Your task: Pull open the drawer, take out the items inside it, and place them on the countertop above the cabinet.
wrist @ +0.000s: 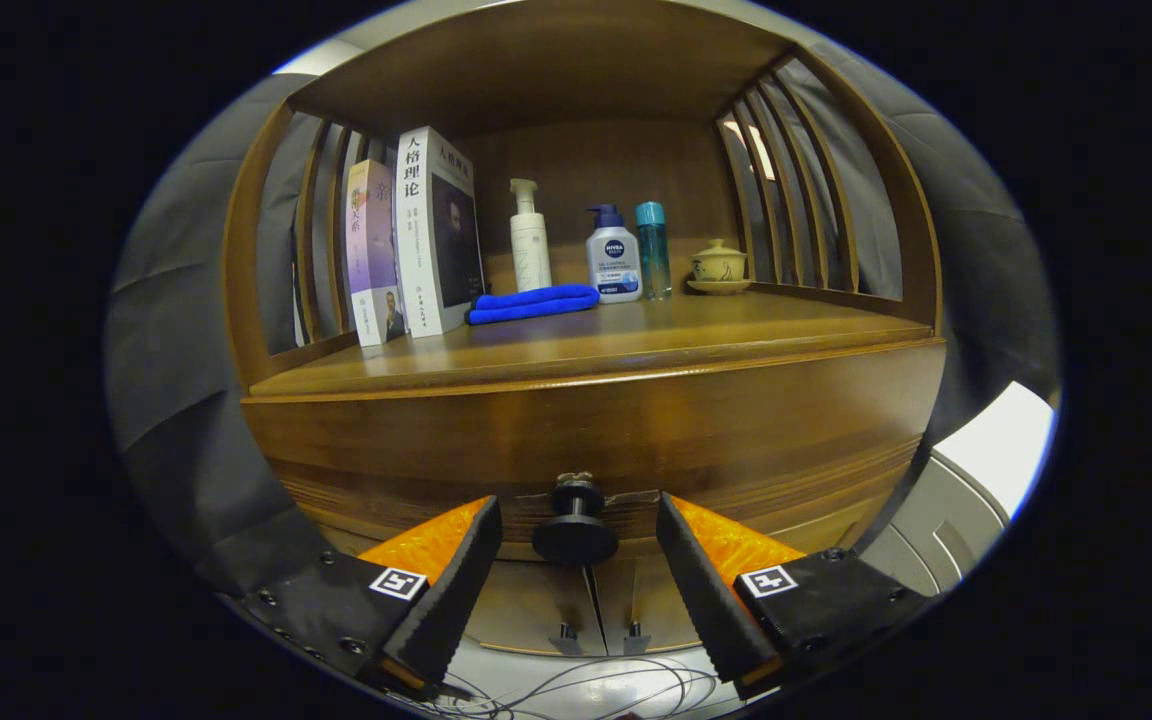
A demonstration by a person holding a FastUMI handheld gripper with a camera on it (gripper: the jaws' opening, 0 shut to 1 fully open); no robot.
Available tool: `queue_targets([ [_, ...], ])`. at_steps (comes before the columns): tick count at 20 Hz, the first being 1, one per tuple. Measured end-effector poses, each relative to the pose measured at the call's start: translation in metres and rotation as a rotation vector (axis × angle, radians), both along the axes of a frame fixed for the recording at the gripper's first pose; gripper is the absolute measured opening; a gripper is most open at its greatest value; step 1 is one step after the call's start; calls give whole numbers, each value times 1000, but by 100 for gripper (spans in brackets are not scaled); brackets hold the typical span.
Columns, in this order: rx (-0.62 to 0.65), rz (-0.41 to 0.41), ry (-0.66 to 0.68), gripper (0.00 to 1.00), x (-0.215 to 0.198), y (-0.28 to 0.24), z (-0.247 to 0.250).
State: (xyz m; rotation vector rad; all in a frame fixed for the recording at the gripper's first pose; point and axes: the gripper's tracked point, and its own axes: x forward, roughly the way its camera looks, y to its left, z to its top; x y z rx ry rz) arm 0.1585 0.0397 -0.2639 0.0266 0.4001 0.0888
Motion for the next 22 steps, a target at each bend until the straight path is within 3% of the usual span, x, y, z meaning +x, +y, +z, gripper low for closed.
queue_targets([
  [4,-5,-4,27,98,7,-3,-12],
  [10,9,6,19,65,6,3,-7],
  [13,-26,-29,12,47,8,2,-12],
  [14,-7,-40,25,47,8,4,-13],
  [17,24,-35,37,27,8,4,-12],
  [22,13,-31,43,27,5,3,-14],
])
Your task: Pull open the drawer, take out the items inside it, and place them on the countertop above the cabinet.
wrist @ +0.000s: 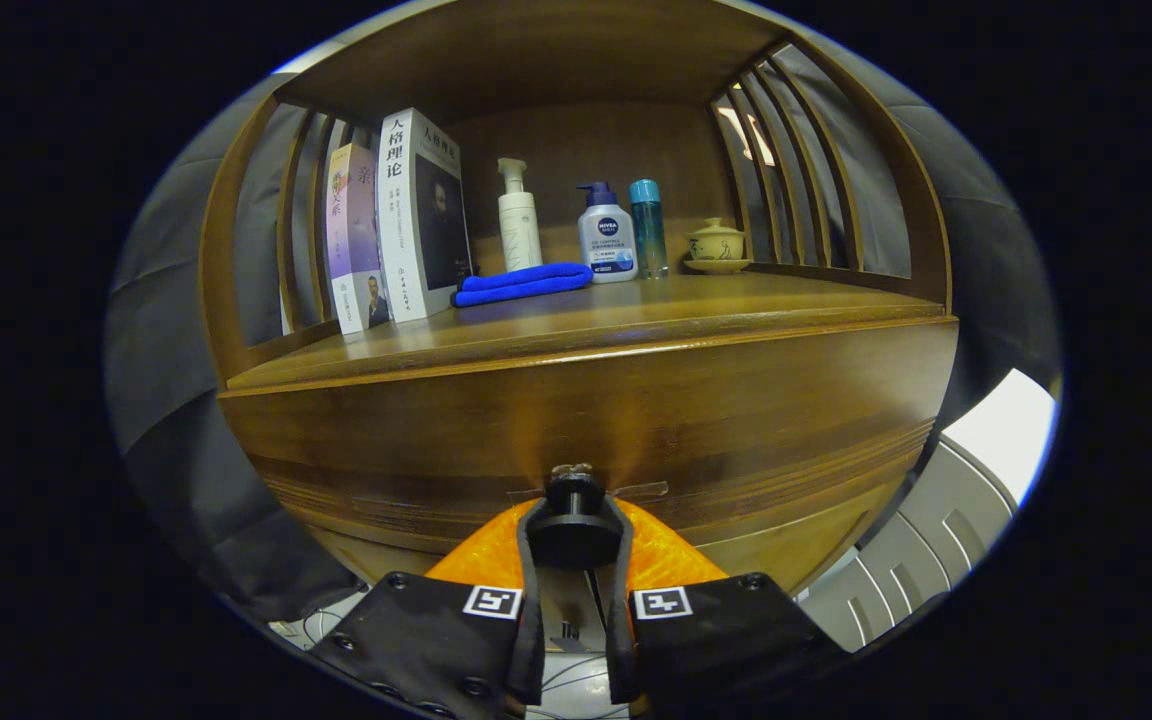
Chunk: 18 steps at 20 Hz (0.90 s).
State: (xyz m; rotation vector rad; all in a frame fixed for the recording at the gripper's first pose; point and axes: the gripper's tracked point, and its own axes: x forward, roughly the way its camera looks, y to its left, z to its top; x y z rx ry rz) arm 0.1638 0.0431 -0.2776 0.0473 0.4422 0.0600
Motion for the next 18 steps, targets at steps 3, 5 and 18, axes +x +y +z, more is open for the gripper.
queue_targets([
  [3,-11,-7,-8,27,-14,0,2],
  [5,-8,-2,-15,27,-26,0,3],
  [18,-26,46,-55,27,-116,-8,7],
])
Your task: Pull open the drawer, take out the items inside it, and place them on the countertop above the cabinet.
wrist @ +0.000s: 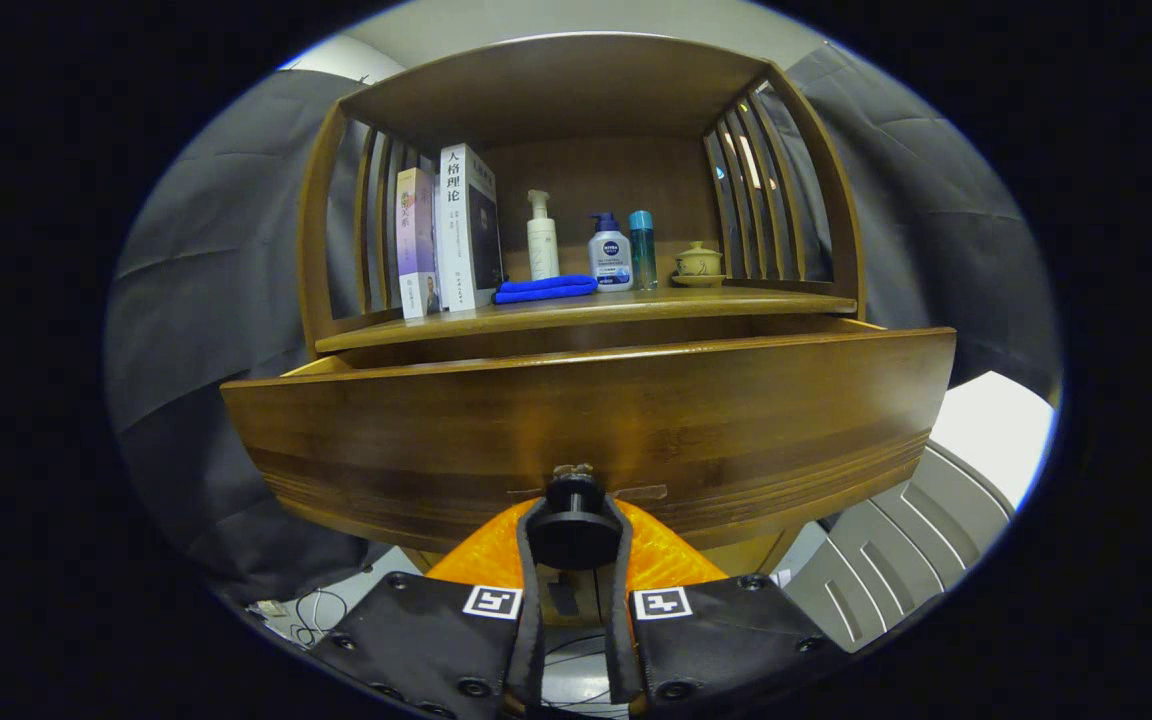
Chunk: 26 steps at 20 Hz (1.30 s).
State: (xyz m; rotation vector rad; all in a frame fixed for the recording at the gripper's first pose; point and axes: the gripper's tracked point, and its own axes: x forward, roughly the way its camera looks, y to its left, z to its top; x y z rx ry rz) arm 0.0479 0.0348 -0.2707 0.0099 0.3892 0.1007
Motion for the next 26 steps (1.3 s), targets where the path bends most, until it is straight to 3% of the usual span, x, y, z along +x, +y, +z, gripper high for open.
queue_targets([
  [12,-6,72,40,27,-63,2,-2],
  [20,-14,97,61,27,-78,2,-1],
  [22,-8,105,87,31,-80,3,-2],
  [26,-56,106,36,62,-83,-11,21],
])
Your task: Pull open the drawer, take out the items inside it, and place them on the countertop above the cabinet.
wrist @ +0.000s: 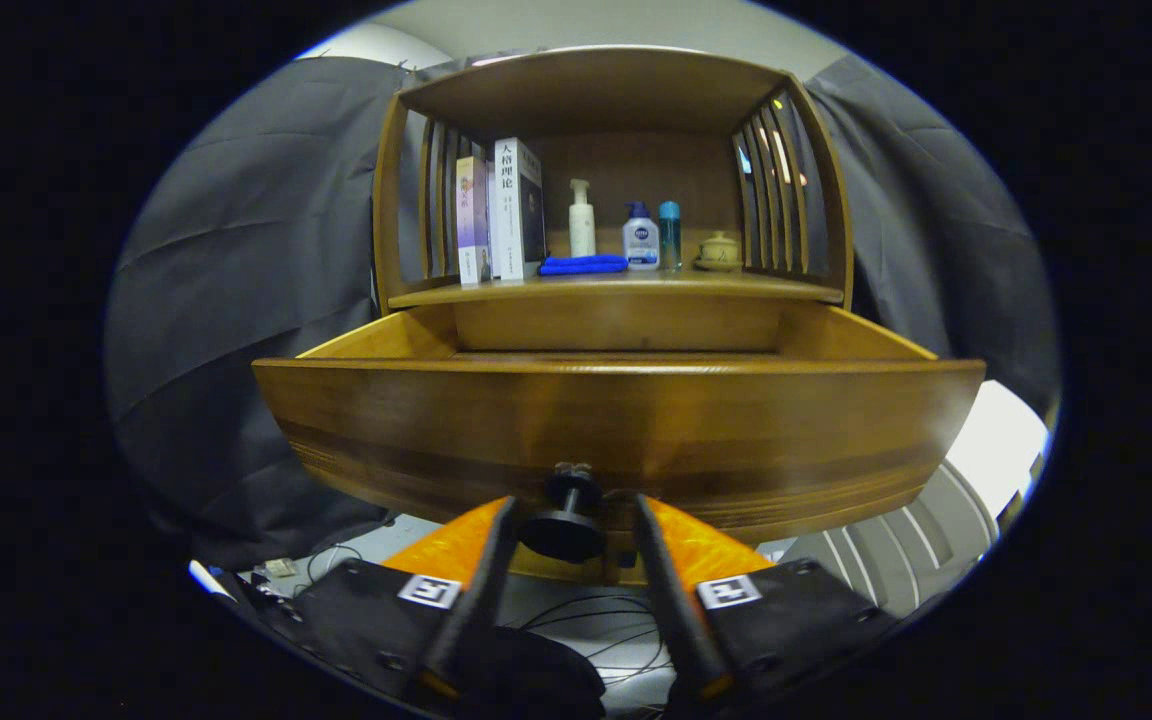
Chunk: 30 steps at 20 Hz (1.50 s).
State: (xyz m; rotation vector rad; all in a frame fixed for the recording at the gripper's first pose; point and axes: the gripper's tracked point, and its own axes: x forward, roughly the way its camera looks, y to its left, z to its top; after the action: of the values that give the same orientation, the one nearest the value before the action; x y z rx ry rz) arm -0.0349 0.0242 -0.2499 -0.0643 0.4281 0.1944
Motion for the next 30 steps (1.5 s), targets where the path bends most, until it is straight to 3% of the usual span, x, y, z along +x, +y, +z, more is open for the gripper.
queue_targets([
  [5,-10,4,-44,100,-4,-8,44],
  [11,-76,71,-162,99,21,-10,127],
  [17,-123,129,-108,98,93,-14,179],
  [23,-129,177,99,98,158,1,158],
  [27,-33,223,356,98,172,27,106],
  [30,-75,225,475,98,178,23,74],
])
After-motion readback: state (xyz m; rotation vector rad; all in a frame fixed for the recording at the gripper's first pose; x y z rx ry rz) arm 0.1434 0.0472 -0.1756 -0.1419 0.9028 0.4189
